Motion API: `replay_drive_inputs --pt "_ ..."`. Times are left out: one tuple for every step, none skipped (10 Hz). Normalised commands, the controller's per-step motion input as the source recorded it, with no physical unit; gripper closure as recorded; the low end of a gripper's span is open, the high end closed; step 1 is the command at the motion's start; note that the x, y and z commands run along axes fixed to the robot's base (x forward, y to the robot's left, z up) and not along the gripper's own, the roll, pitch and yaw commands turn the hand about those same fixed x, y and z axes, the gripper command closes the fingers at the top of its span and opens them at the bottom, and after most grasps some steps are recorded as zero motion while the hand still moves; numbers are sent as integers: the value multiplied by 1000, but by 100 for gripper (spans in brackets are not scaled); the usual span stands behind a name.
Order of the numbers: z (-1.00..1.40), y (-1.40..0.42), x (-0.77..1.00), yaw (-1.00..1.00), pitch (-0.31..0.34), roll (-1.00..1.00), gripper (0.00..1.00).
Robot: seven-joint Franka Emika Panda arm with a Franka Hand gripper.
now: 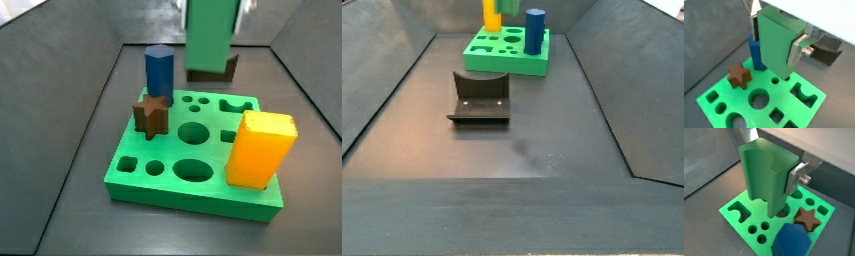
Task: Pick up the arch object. Move up. Rotate the arch object. Move to above the board. Insert the arch object.
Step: Insert the arch object.
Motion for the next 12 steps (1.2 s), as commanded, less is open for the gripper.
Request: replay_drive_inputs --pt "-774 109 1000 -66 -14 0 100" --pt "-606 37 1000 0 0 43 100" --pt "-306 -120 1000 0 0 36 100" --pt "0 -197 1000 -71 0 -34 100" --pt "60 -231 1000 -43 0 -53 100" --pt "-23 -114 1000 0 0 1 100" --pt "-209 0 1000 0 86 210 100" --pt "-191 83 1000 0 126 323 100" --pt "-134 57 1000 9 169 470 100" --pt "-51 77 966 14 167 500 100" --pt "-109 14 974 0 183 477 100" --pt "-489 0 863 0 61 211 100"
